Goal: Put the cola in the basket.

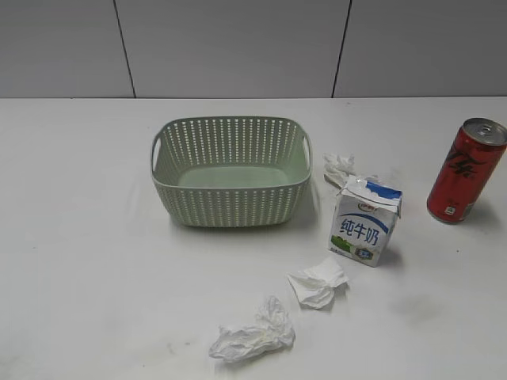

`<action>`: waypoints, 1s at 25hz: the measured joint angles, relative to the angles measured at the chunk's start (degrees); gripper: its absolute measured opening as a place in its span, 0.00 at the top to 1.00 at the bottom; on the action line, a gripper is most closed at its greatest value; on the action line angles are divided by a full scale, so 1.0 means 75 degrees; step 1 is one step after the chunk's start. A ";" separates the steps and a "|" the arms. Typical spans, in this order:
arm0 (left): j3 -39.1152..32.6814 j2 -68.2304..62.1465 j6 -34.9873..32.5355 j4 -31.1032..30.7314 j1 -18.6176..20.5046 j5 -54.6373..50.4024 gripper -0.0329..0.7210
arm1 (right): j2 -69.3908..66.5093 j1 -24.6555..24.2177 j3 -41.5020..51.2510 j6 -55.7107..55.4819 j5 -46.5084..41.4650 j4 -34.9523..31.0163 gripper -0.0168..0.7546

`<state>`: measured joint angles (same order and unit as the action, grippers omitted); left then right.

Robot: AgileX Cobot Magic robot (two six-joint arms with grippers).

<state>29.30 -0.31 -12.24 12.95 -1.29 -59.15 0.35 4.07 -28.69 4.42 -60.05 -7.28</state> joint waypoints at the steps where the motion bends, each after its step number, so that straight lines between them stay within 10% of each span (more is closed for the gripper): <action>1: 0.0000 0.0000 0.0000 0.0000 0.0000 0.0000 0.65 | 0.0000 0.0000 0.0000 0.0000 0.0000 0.0000 0.21; 25: 0.0000 0.0000 0.0000 0.0000 0.0000 0.0000 0.65 | -0.3363 0.0000 -0.0862 -0.0285 0.0210 -0.0200 0.17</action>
<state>29.30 -0.31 -12.24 12.95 -1.29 -59.15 -24.87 4.07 -35.16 2.28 -58.47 -8.79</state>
